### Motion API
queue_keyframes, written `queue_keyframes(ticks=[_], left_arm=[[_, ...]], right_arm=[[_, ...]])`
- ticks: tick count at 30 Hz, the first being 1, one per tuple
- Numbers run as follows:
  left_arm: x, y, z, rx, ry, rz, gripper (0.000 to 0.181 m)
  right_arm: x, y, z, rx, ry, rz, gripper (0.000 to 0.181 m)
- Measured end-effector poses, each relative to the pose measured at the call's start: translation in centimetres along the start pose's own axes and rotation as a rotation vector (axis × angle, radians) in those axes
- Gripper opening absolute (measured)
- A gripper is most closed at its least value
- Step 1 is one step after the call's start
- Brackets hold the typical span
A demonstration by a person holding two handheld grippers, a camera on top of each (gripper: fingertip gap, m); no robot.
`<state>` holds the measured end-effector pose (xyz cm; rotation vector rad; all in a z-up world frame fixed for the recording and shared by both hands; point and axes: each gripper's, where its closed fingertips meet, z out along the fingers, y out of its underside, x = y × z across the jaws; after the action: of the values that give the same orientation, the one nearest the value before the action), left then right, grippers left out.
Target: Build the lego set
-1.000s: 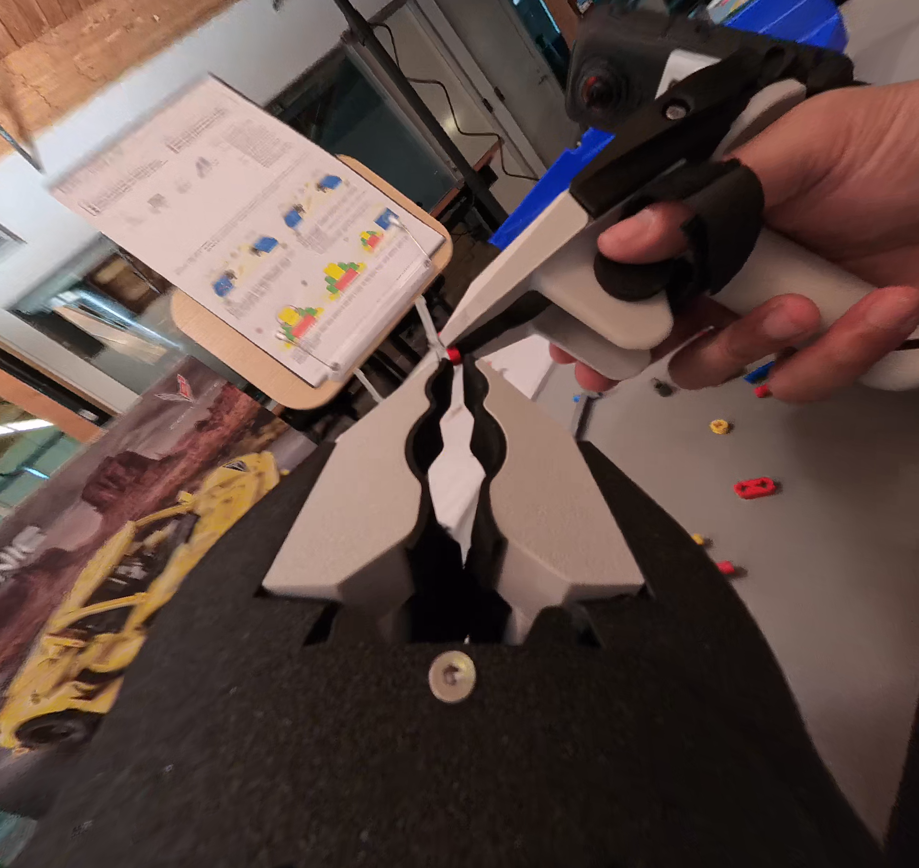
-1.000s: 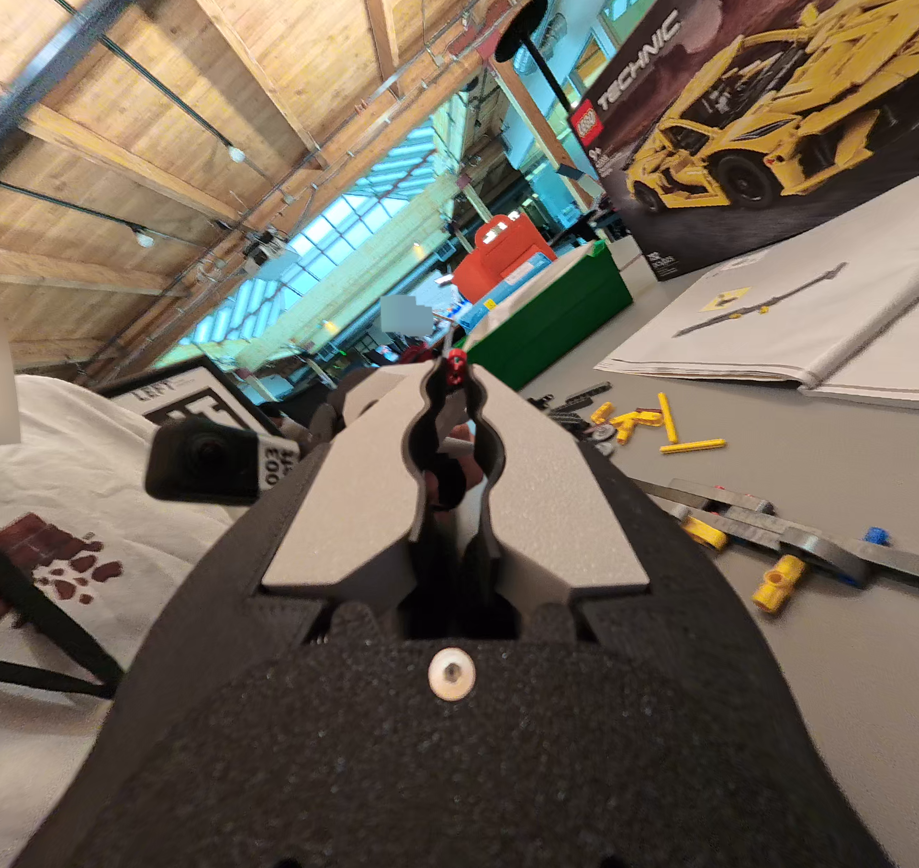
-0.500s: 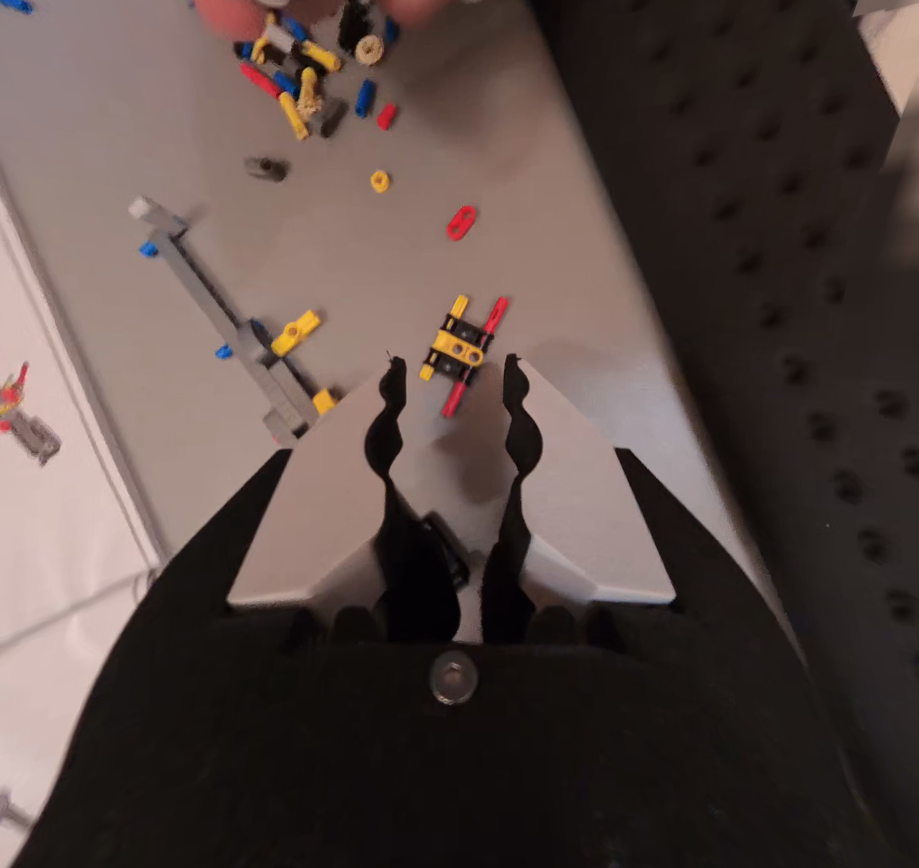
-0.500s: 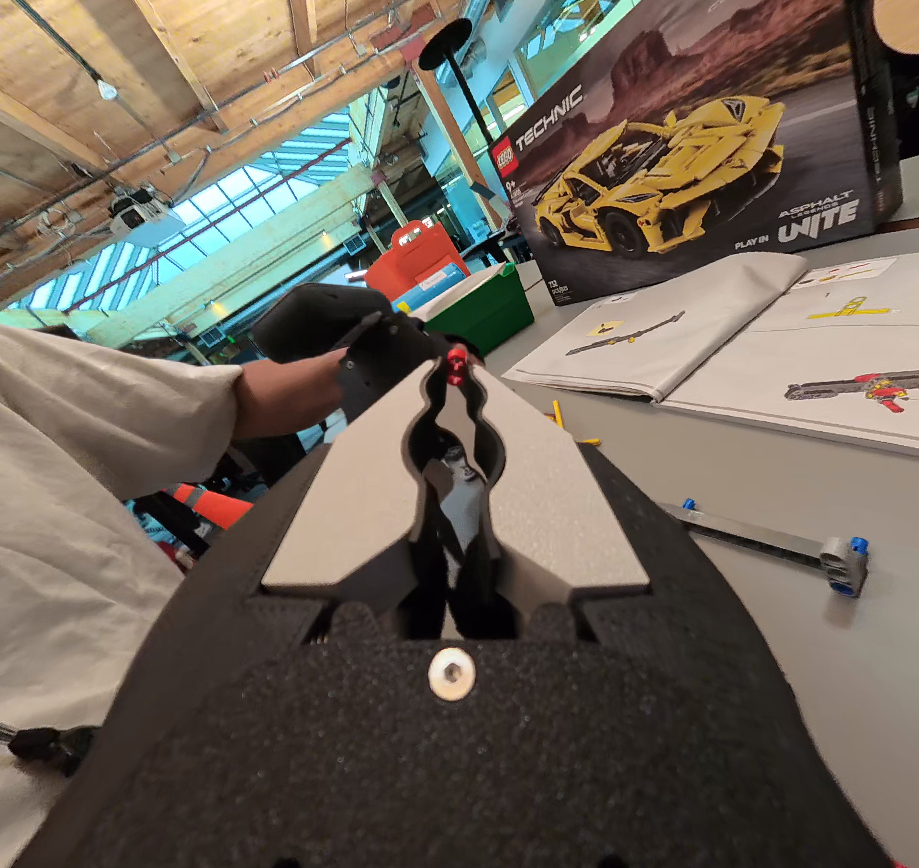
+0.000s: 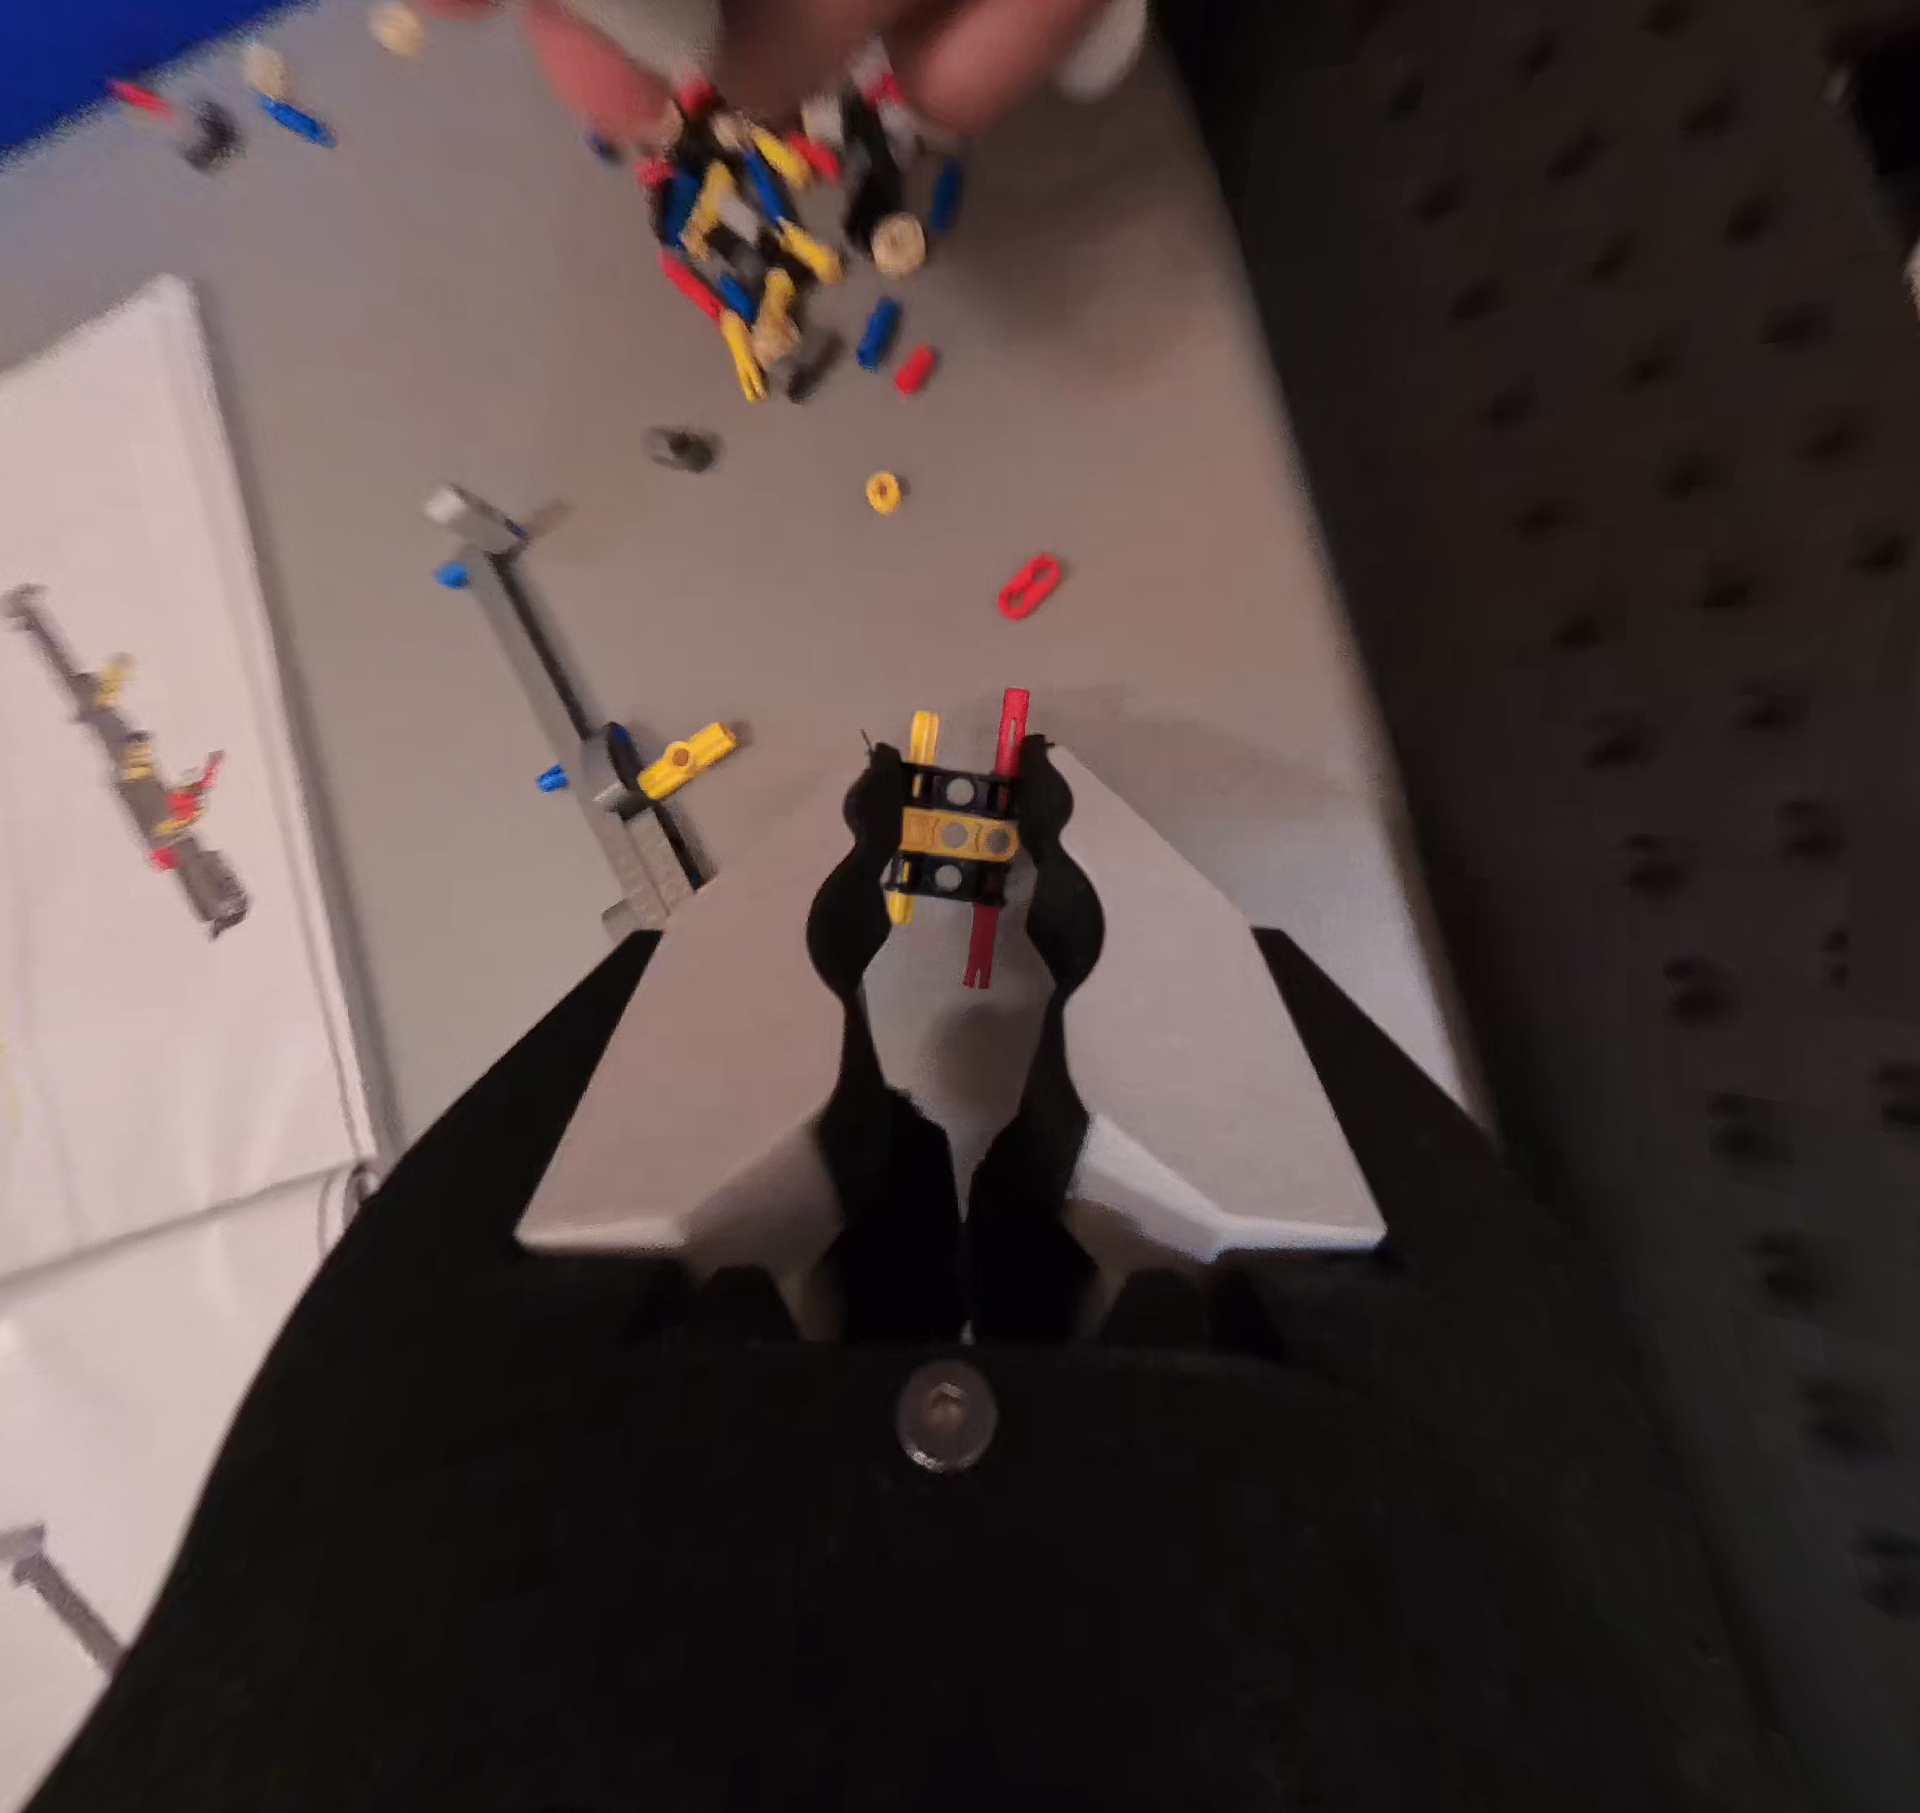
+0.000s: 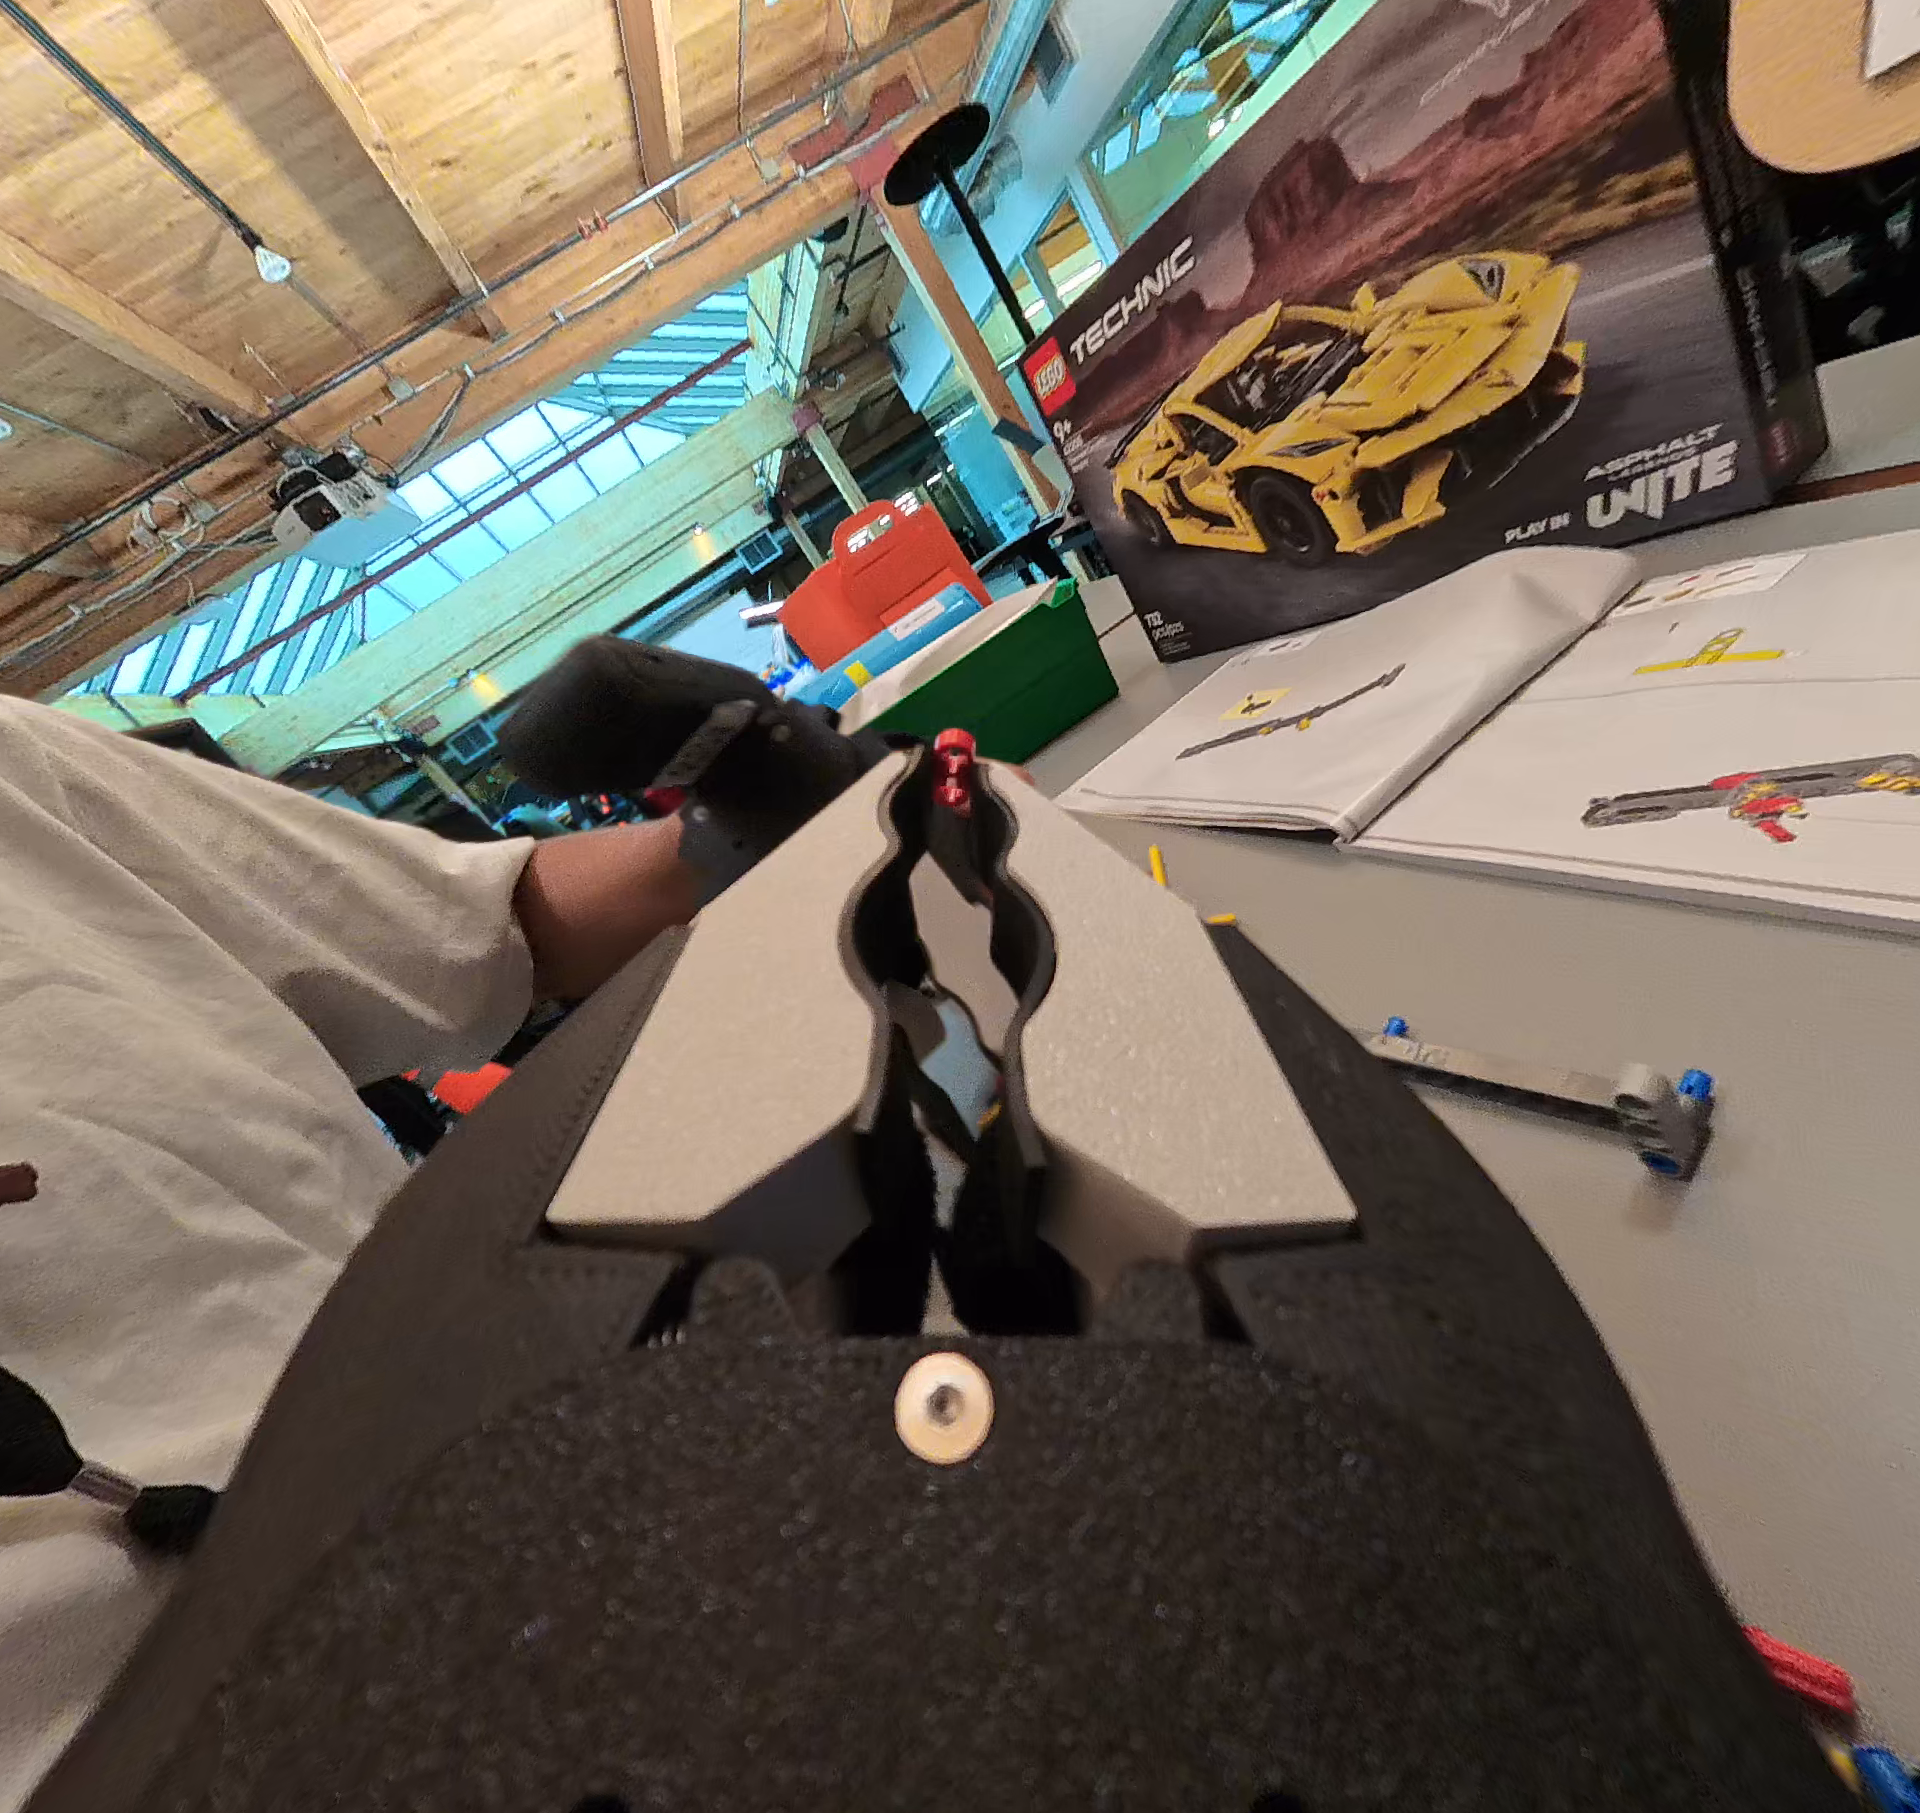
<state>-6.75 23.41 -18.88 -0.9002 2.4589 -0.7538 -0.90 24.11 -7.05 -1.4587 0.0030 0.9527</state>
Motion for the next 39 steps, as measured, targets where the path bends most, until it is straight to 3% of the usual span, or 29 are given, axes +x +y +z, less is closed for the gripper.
queue_keyframes(ticks=[4, 7, 9, 11, 12, 15, 19, 21, 24, 28, 34, 39], left_arm=[[0.7, -1.9, -2.8, 0.143, -0.282, -0.06, 0.021], [2.5, -1.9, -4.1, 0.167, -0.369, -0.154, 0.021], [6.3, -1.7, -4.2, 0.141, -0.219, -0.256, 0.02], [10.3, -2.9, -4.8, 0.206, -0.034, -0.362, 0.02], [11.9, -2.4, -4.6, 0.161, 0.027, -0.391, 0.02], [12.9, 0.5, -3.3, -0.025, -0.038, -0.353, 0.02], [13.3, 0.0, -3.0, -0.029, -0.03, -0.366, 0.021], [12.9, -0.3, -3.4, -0.013, -0.021, -0.398, 0.033], [12.9, -0.9, -4.4, 0.04, 0.078, -0.486, 0.021], [12.2, -0.4, -4.1, -0.013, 0.103, -0.484, 0.018], [12.6, 0.7, -2.8, -0.186, 0.064, -0.33, 0.008], [12.6, 0.8, -2.7, -0.205, 0.009, -0.228, 0.004]], right_arm=[[-1.4, 1.3, 0.7, -0.054, -0.057, 0.015, 0.006], [-3.4, 3.4, 1.3, -0.188, -0.125, 0.037, 0.006], [-4.3, 5.5, 1.1, -0.312, -0.104, -0.022, 0.006], [-5.4, 7.7, 0.5, -0.412, -0.099, -0.086, 0.006], [-5.8, 8.4, 0.3, -0.431, -0.095, -0.109, 0.007], [-6.5, 9.1, 0.3, -0.405, -0.106, -0.111, 0.007], [-7.4, 7.7, 0.2, -0.294, -0.142, -0.12, 0.006], [-7.7, 7.4, 0.0, -0.268, -0.162, -0.116, 0.006], [-8.2, 6.9, -0.4, -0.23, -0.192, -0.12, 0.006], [-8.3, 6.9, -0.4, -0.232, -0.199, -0.128, 0.006], [-8.4, 6.7, -0.5, -0.221, -0.203, -0.128, 0.006], [-8.5, 6.8, -0.5, -0.224, -0.205, -0.136, 0.006]])
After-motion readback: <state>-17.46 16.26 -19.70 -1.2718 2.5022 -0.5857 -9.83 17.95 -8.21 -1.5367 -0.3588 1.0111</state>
